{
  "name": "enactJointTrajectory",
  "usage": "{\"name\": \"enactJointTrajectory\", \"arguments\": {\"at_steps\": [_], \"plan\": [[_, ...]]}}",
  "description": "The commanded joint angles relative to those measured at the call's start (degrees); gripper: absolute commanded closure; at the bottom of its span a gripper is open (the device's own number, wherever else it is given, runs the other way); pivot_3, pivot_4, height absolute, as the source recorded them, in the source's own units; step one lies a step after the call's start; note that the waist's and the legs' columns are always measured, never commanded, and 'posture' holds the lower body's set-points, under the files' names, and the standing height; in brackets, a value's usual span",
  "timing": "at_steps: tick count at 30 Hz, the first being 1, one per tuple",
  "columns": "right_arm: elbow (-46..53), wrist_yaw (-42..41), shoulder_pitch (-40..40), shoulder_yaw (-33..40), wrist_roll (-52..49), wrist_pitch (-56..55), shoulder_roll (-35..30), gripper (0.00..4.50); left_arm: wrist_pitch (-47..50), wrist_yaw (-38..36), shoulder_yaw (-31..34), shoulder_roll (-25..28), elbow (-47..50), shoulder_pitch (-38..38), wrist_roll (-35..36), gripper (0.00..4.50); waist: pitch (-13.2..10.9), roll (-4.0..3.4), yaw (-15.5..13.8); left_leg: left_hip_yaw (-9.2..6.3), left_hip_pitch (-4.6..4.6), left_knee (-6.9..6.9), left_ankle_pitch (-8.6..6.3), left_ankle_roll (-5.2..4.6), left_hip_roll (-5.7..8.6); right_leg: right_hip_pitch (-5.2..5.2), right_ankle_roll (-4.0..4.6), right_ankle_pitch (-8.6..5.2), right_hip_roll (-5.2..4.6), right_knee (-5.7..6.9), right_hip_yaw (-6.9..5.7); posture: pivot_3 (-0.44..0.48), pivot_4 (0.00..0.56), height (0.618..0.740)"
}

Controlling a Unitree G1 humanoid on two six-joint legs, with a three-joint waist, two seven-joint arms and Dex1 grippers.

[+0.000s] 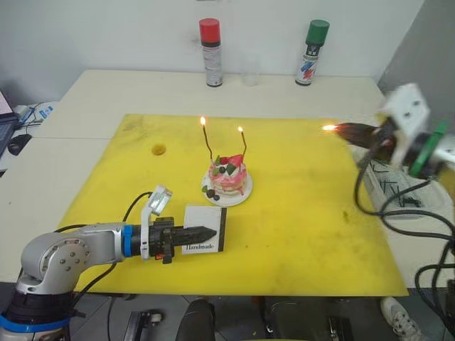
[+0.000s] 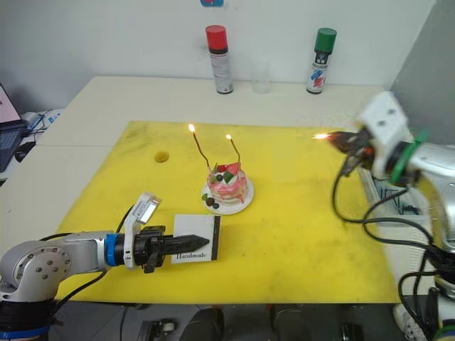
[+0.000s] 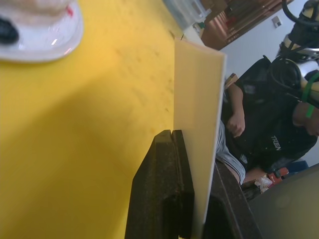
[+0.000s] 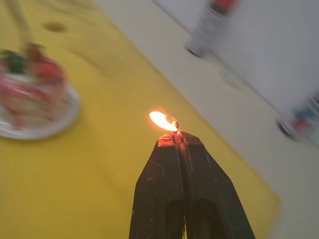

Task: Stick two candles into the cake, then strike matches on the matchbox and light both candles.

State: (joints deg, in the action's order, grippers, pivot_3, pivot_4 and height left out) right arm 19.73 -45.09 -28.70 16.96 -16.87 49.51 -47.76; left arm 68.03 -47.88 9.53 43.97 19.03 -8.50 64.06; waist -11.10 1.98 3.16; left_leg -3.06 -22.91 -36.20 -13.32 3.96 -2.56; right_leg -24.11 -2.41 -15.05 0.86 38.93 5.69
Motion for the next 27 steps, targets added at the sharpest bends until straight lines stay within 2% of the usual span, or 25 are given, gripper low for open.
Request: {"name": "enactJointTrajectory", "arguments": {"at_steps": [1,4,9,13,18,23,27], "plan": [[-4.0,4.4,3.5,7.0,0.5,1.1,-0.4,4.48,-1.2,0.5,1.5,-0.6,2.4,0.6,1.3,4.5,0.0,0.0,0.0,0.0,0.0,0.0,0.0,0.0,0.0,0.0,0.0,0.0,0.0,0.0,0.0,0.0,0.15,0.74],[-9.4,9.3,6.2,7.7,2.0,2.9,0.3,4.48,-1.5,0.7,1.5,-0.9,2.5,1.3,1.1,4.5,0.0,-0.01,0.4,0.01,0.03,0.01,0.0,0.0,-0.01,0.0,0.0,0.0,0.02,0.02,0.03,0.0,0.15,0.74],[-17.0,17.6,5.1,6.7,4.8,4.0,2.3,4.48,-2.0,1.1,1.3,-1.1,2.3,1.3,1.0,4.5,0.0,-0.02,0.7,0.07,0.07,0.0,0.0,-0.01,-0.01,0.0,-0.03,0.02,0.04,0.05,0.11,0.0,0.15,0.74],[-20.0,21.3,2.4,6.4,4.8,4.8,4.1,3.6,-2.1,1.5,1.2,-1.2,2.3,1.2,0.8,4.5,0.0,-0.02,0.8,0.09,0.07,0.0,0.0,-0.01,-0.01,0.0,-0.04,0.03,0.04,0.04,0.14,0.0,0.15,0.74],[-17.3,24.1,1.0,8.4,3.7,3.4,4.9,1.84,-2.2,1.8,1.2,-0.9,2.3,1.4,0.4,4.5,0.0,-0.03,0.8,0.07,0.04,0.02,0.0,-0.01,-0.01,0.0,-0.04,0.02,0.05,0.03,0.11,0.0,0.15,0.74],[-5.0,17.3,4.6,6.9,-0.8,0.1,3.6,0.06,-1.0,3.7,1.7,-0.3,1.7,1.3,0.6,4.5,0.0,-0.07,0.6,0.07,0.02,0.08,0.0,-0.01,-0.01,-0.01,-0.04,0.01,0.04,-0.01,0.1,0.0,0.15,0.74],[5.0,6.0,8.7,2.8,-5.1,-6.6,0.0,0.02,4.9,8.6,1.7,0.9,1.2,0.5,2.4,4.5,-0.1,-0.11,0.6,0.05,0.04,0.09,0.0,-0.01,-0.02,-0.01,-0.04,0.01,0.05,-0.01,0.09,0.0,0.15,0.74]]}}
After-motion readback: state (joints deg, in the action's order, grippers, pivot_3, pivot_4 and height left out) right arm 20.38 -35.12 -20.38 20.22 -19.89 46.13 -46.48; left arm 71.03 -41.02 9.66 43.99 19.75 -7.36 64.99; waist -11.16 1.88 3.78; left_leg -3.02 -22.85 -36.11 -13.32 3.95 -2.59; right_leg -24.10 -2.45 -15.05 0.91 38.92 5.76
